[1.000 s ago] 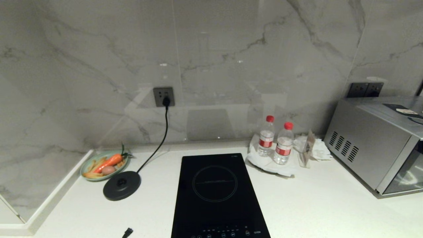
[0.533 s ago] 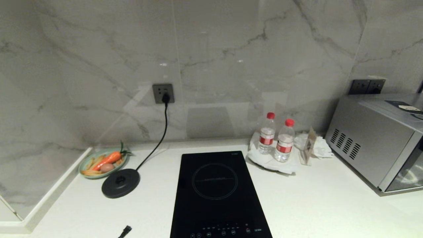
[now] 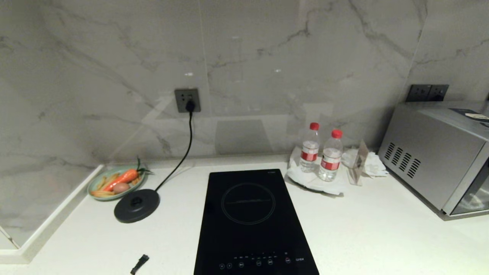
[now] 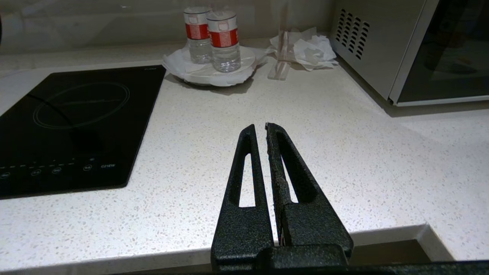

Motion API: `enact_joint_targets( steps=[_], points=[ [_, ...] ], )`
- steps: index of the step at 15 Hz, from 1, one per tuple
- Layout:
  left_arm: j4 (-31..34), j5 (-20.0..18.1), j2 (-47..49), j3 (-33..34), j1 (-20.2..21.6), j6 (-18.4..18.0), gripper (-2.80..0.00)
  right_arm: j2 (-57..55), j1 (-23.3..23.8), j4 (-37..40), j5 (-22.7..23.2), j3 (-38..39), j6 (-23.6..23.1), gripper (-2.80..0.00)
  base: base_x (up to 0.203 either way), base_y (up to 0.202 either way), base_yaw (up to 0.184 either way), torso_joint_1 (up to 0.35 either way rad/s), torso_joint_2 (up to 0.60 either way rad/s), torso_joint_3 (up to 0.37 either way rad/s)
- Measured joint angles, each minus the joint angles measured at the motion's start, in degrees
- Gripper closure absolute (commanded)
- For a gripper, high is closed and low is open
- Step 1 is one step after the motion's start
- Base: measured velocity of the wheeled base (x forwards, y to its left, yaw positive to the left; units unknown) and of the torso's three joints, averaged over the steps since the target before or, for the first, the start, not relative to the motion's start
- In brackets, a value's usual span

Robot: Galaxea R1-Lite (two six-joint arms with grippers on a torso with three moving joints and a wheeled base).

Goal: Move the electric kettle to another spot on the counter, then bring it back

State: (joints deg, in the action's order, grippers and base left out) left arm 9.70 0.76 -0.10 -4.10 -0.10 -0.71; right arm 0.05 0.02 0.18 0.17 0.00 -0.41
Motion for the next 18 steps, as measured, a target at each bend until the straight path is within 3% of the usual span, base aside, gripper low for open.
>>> enact_joint_targets(
  steps=[13,18],
  points=[
    [0.1,-0.2,0.0,0.0,0.0,-0.2,0.0,0.0,0.0,0.0,0.0,0.0,0.0,0.0,0.0,0.0,0.0,-0.129,0.34,0.213],
    [0.1,-0.2,0.0,0.0,0.0,-0.2,0.0,0.0,0.0,0.0,0.0,0.0,0.0,0.0,0.0,0.0,0.0,-0.161,0.48,0.328]
  ],
)
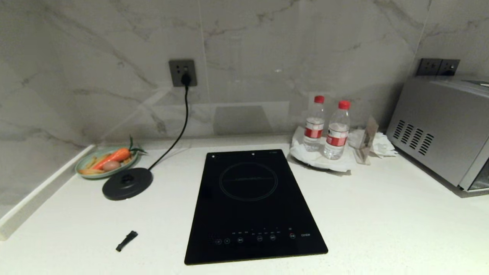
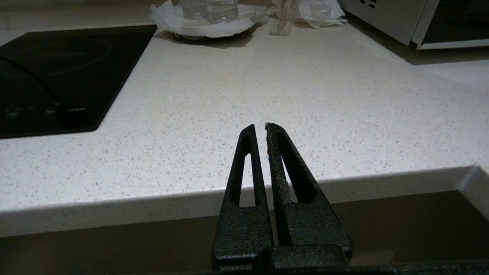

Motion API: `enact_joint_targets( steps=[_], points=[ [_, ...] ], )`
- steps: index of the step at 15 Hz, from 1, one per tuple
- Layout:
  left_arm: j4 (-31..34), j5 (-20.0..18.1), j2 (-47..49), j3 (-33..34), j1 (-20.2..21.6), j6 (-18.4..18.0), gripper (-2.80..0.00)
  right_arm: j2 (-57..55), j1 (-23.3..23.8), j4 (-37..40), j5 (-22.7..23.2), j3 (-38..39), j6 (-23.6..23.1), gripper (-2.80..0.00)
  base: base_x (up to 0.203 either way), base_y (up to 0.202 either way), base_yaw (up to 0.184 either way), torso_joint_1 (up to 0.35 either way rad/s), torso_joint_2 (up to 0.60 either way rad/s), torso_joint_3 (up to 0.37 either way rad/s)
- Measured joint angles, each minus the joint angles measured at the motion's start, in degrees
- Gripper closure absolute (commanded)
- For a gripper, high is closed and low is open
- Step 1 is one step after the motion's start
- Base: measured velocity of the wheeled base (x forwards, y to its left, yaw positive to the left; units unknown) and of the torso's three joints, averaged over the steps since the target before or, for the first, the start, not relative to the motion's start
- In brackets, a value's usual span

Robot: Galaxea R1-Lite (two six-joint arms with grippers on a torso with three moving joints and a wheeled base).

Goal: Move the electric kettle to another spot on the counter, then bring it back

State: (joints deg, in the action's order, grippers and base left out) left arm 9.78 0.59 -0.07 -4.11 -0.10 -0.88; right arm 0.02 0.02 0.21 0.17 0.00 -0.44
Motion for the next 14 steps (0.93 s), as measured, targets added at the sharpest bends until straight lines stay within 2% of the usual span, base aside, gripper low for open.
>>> enact_joint_targets(
  steps=[8,14],
  points=[
    [0.0,0.0,0.0,0.0,0.0,0.0,0.0,0.0,0.0,0.0,0.0,0.0,0.0,0.0,0.0,0.0,0.0,-0.133,0.51,0.377],
    [-0.1,0.0,0.0,0.0,0.0,0.0,0.0,0.0,0.0,0.0,0.0,0.0,0.0,0.0,0.0,0.0,0.0,-0.015,0.09,0.068]
  ],
)
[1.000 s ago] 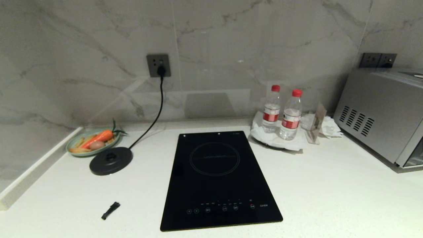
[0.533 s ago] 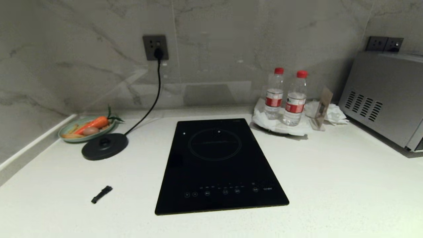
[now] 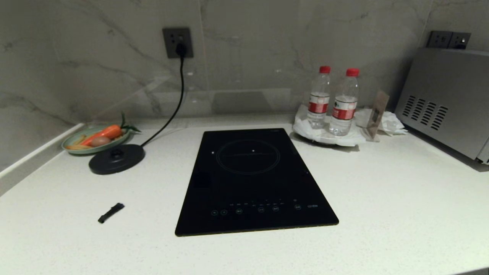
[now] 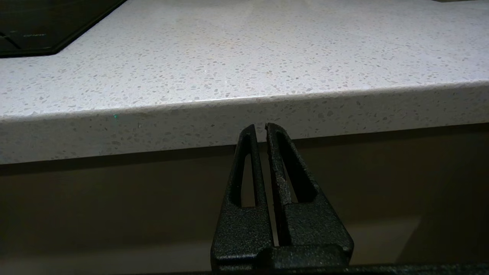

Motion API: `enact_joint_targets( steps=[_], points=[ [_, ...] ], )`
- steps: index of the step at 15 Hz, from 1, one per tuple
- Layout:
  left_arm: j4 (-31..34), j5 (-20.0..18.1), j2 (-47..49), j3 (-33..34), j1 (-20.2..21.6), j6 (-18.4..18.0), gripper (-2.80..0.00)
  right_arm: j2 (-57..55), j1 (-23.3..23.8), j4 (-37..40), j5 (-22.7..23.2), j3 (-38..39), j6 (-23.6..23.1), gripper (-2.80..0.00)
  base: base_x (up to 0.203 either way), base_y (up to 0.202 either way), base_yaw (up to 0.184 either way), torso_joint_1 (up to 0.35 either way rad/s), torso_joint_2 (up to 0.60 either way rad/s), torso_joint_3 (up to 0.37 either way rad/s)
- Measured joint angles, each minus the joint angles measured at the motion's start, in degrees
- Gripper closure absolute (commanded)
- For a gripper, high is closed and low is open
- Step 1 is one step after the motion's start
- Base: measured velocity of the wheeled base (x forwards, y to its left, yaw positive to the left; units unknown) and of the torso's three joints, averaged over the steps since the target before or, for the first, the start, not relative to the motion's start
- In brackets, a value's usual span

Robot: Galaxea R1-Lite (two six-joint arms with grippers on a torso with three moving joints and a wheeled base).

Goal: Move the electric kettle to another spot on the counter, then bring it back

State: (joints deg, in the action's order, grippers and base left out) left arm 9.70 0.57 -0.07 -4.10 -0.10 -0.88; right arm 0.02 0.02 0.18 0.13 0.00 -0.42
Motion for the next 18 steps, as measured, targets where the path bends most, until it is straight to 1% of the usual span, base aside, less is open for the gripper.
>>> enact_joint_targets(
  steps=[6,8,13,18],
  points=[
    [0.0,0.0,0.0,0.0,0.0,0.0,0.0,0.0,0.0,0.0,0.0,0.0,0.0,0.0,0.0,0.0,0.0,-0.002,0.02,0.013],
    [0.0,0.0,0.0,0.0,0.0,0.0,0.0,0.0,0.0,0.0,0.0,0.0,0.0,0.0,0.0,0.0,0.0,-0.049,0.31,0.26],
    [0.0,0.0,0.0,0.1,0.0,0.0,0.0,0.0,0.0,0.0,0.0,0.0,0.0,0.0,0.0,0.0,0.0,-0.026,0.4,0.354],
    [0.0,0.0,0.0,0.0,0.0,0.0,0.0,0.0,0.0,0.0,0.0,0.0,0.0,0.0,0.0,0.0,0.0,-0.015,0.07,0.074]
  ],
)
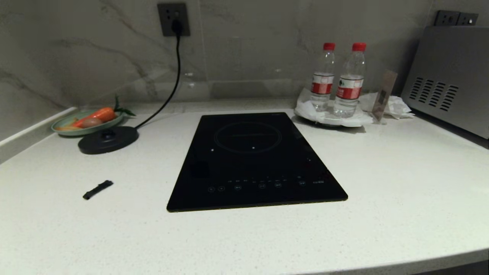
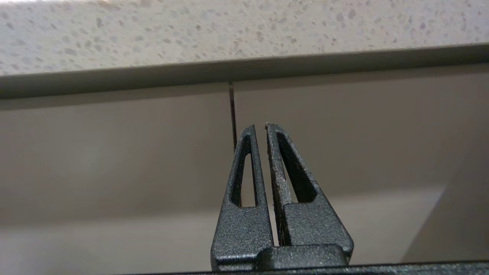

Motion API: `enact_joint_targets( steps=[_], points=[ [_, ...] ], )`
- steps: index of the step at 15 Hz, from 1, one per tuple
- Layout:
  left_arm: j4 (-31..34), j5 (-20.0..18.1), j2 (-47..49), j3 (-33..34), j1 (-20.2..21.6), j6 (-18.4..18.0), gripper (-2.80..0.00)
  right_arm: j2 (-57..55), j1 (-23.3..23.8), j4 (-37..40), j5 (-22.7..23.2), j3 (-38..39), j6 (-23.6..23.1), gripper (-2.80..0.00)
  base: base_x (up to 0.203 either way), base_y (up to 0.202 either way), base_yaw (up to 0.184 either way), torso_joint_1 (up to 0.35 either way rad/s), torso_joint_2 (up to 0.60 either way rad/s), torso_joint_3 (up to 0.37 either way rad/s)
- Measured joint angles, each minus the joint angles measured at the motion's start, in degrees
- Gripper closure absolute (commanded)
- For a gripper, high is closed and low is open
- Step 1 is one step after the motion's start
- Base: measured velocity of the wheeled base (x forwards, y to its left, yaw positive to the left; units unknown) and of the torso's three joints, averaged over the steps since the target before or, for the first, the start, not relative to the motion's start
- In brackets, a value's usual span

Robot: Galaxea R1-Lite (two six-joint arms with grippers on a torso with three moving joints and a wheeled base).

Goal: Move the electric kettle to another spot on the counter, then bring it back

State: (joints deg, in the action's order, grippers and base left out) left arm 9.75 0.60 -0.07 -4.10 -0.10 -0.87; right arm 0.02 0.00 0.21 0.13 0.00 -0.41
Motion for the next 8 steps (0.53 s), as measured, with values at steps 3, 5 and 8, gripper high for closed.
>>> enact_joint_targets(
  steps=[3,5,8],
  points=[
    [0.0,0.0,0.0,0.0,0.0,0.0,0.0,0.0,0.0,0.0,0.0,0.0,0.0,0.0,0.0,0.0,0.0,0.001,0.02,0.016],
    [0.0,0.0,0.0,0.0,0.0,0.0,0.0,0.0,0.0,0.0,0.0,0.0,0.0,0.0,0.0,0.0,0.0,0.0,0.0,0.0],
    [0.0,0.0,0.0,0.0,0.0,0.0,0.0,0.0,0.0,0.0,0.0,0.0,0.0,0.0,0.0,0.0,0.0,0.0,0.0,0.0]
  ],
)
